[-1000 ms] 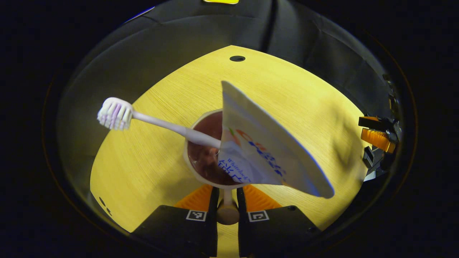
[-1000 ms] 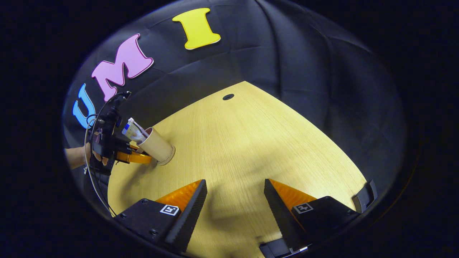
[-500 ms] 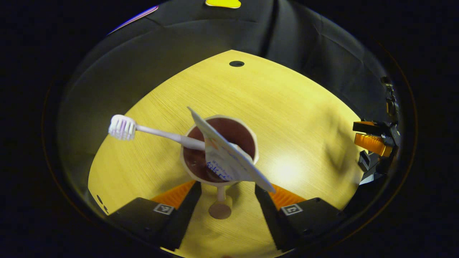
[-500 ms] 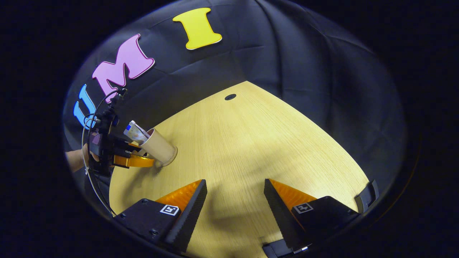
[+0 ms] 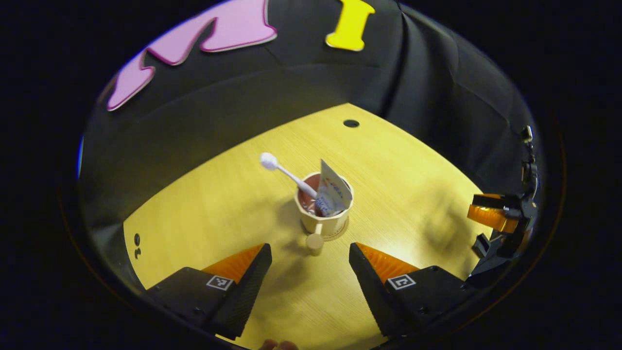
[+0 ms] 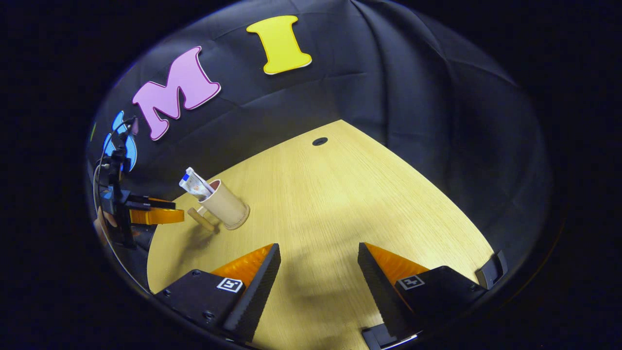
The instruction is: Put the toothbrush and toothpaste on the desktop into the cup, then pick up the cup and place it on the coaster on the desktop.
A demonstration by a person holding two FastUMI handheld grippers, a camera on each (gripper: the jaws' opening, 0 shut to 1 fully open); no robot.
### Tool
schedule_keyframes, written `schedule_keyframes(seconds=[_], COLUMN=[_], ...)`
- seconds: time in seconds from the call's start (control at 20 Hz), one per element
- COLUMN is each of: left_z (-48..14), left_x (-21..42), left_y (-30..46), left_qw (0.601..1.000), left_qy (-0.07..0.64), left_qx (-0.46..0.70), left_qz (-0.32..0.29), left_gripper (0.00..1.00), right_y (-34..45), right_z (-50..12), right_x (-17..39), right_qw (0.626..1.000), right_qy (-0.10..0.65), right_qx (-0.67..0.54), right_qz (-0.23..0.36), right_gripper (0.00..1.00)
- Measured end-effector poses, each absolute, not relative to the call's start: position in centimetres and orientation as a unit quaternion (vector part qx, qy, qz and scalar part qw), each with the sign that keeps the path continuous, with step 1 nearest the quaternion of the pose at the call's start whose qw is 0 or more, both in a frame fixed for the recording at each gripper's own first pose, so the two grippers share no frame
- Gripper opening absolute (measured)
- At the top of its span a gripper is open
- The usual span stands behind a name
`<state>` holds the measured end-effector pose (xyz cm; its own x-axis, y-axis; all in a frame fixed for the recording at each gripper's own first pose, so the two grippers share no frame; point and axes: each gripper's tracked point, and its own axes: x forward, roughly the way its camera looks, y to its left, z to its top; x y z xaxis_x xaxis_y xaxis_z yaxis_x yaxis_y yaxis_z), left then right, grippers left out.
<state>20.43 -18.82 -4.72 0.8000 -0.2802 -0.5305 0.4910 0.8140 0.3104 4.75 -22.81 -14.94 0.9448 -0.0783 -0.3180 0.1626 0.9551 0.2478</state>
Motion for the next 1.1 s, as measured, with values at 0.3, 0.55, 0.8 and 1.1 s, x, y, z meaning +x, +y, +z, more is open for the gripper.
schedule_keyframes(seconds=[0.3,0.55,0.8,1.1], left_z=[1.6,3.1,3.8,4.2], left_x=[13.7,5.8,-0.4,-5.7], left_y=[-11.6,-7.1,-3.2,-0.6], left_qw=[0.981,0.996,0.997,0.993], left_qy=[0.092,0.003,-0.065,-0.112], left_qx=[0.134,0.057,0.009,0.002], left_qz=[-0.105,-0.071,-0.040,-0.028], left_gripper=[0.99,0.99,1.00,0.92], right_y=[-19.9,-16.3,-12.8,-9.0], right_z=[-12.4,-10.8,-9.2,-6.5], right_x=[2.6,-0.4,-3.9,-7.8], right_qw=[0.984,0.992,0.996,0.999], right_qy=[0.133,0.105,0.068,0.010], right_qx=[0.106,0.067,0.049,0.040], right_qz=[-0.051,-0.039,-0.028,-0.016], right_gripper=[0.98,0.98,0.98,0.98])
